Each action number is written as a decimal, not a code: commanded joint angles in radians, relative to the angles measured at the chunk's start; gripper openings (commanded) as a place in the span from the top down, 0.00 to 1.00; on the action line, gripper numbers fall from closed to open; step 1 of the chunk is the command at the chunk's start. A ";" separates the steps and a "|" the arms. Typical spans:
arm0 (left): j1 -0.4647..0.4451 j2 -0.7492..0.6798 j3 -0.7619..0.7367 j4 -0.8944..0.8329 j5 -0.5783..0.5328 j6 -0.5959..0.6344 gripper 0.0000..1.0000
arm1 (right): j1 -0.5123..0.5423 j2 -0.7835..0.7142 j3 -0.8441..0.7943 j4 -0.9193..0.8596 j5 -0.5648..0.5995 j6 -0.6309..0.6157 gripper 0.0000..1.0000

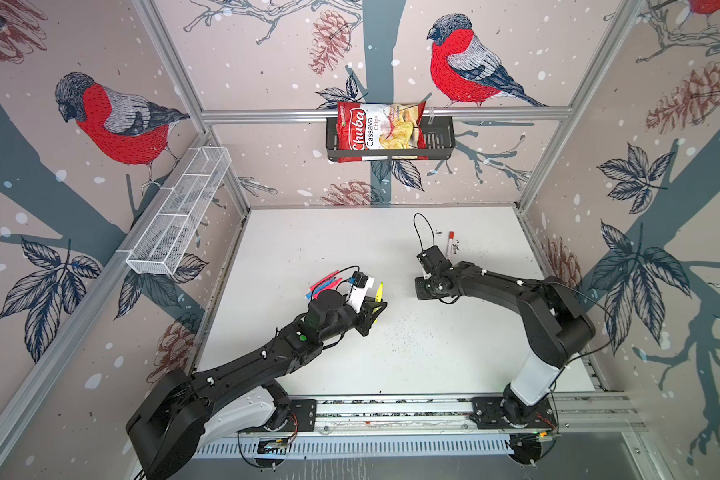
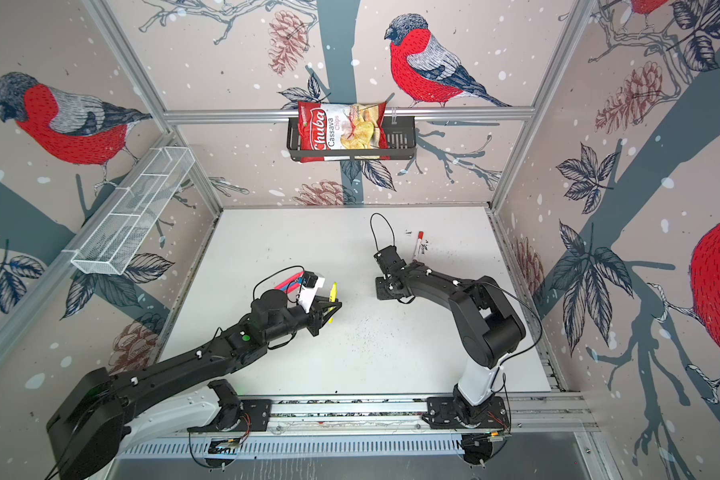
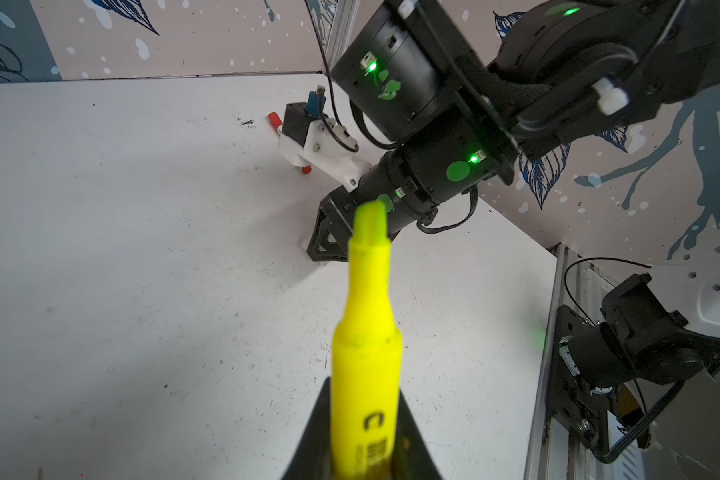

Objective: Insert the pens into the pen caps
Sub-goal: 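Close the right gripper on the translucent cap and lift it, then carry the cap toward the left gripper above the yellow highlighter tip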

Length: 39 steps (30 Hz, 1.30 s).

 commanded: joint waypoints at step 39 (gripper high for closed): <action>-0.121 0.288 0.091 0.483 0.160 -0.220 1.00 | -0.045 -0.650 -0.466 1.047 -0.671 0.293 0.88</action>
